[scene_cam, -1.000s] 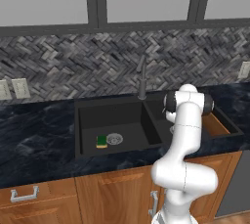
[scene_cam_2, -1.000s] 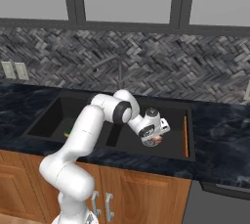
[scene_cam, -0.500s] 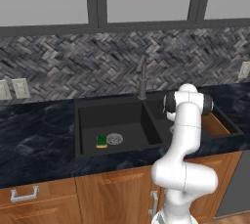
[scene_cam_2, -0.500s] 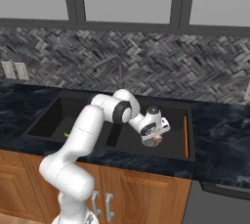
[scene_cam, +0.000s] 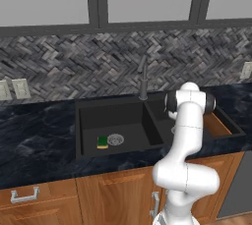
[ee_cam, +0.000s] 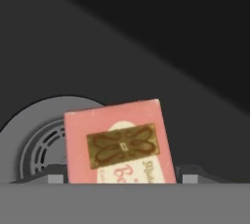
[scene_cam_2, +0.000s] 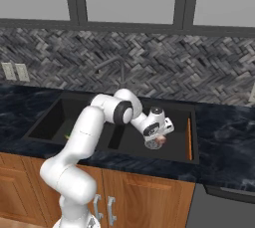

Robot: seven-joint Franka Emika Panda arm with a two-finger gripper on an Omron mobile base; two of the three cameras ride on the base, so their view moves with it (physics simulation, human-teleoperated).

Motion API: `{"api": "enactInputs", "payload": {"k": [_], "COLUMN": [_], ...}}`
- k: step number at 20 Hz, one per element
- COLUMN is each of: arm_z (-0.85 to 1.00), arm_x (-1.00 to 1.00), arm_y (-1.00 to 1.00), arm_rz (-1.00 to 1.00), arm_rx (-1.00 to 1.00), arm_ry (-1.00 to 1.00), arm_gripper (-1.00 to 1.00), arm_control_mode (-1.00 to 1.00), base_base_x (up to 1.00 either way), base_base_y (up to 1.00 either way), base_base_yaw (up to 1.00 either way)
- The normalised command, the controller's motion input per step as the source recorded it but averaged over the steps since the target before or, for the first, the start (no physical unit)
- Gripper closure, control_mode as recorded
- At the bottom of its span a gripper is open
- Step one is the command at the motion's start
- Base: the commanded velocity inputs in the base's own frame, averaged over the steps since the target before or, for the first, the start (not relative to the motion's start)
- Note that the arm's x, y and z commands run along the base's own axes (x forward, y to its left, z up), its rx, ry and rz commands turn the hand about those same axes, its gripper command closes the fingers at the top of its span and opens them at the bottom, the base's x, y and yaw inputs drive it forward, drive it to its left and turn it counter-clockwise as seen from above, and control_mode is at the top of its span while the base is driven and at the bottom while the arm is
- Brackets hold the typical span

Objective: Pick up the bar soap and sponge from the sink, and place them back in the cabinet, and close the cabinet doors.

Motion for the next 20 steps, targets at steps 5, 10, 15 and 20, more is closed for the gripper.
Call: {"api": "enactInputs", "payload": {"k": [5,10,15,20], "arm_z": [0.42,0.33,0.36,0.53], "arm_x": [-0.16,-0.30,-0.28,-0.20], "arm_y": [0.00,0.02,0.00,0.00], "arm_rz": [-0.05,-0.16,-0.20,-0.17], "arm_rx": [0.00,0.00,0.00,0.00], "arm_ry": [0.00,0.00,0.00,0.00], "arm_gripper": [1.00,1.00,1.00,1.00], "arm_control_mode": [-1.00,-1.00,-1.00,-1.00], "base_base_x": [0.00,0.00,0.00,0.00], "base_base_y": [0.00,0.00,0.00,0.00], "base_base_yaw": [0.00,0.00,0.00,0.00]}}
